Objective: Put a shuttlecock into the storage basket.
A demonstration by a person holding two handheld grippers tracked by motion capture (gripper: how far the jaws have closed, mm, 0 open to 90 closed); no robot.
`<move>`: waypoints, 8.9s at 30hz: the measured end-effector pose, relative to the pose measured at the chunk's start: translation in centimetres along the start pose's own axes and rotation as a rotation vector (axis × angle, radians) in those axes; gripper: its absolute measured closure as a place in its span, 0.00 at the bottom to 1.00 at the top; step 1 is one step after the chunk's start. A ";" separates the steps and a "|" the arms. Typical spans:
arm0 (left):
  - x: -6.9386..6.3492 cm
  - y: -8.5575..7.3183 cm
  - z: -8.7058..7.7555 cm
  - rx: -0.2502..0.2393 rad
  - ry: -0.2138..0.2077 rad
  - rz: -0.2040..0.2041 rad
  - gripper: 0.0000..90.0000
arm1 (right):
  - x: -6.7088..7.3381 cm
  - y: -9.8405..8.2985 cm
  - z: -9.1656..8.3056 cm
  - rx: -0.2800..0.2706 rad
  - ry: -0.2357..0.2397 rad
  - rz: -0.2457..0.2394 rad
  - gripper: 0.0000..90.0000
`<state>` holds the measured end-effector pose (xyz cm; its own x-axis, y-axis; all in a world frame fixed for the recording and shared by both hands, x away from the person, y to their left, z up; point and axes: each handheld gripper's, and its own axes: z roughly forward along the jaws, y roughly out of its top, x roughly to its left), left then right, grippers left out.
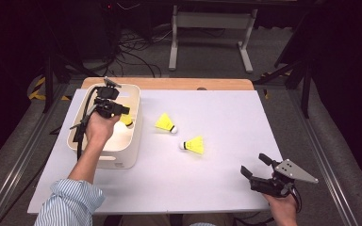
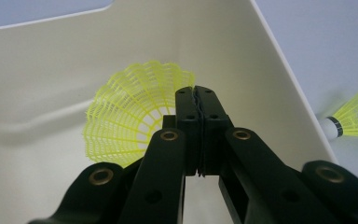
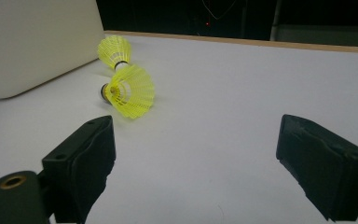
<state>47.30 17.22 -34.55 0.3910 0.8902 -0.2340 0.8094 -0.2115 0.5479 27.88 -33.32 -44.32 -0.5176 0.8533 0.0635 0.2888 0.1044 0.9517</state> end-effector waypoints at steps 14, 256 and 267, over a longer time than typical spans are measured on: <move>-0.2 -0.1 -0.8 -0.023 0.023 0.003 0.67 | 0.0 0.0 0.0 0.000 -0.001 0.001 0.14; -11.9 5.0 8.8 0.085 0.115 0.111 0.34 | 0.4 0.2 0.3 0.007 0.028 -0.044 0.14; -11.3 5.2 9.9 0.100 0.109 0.086 0.35 | 0.4 0.3 0.3 0.002 0.034 -0.043 0.14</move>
<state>51.47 2.03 -37.02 0.4152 0.9044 -0.0985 0.8169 -0.3230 0.4778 28.00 -32.79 -44.13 -0.5565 0.8302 0.0329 0.2677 0.1416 0.9530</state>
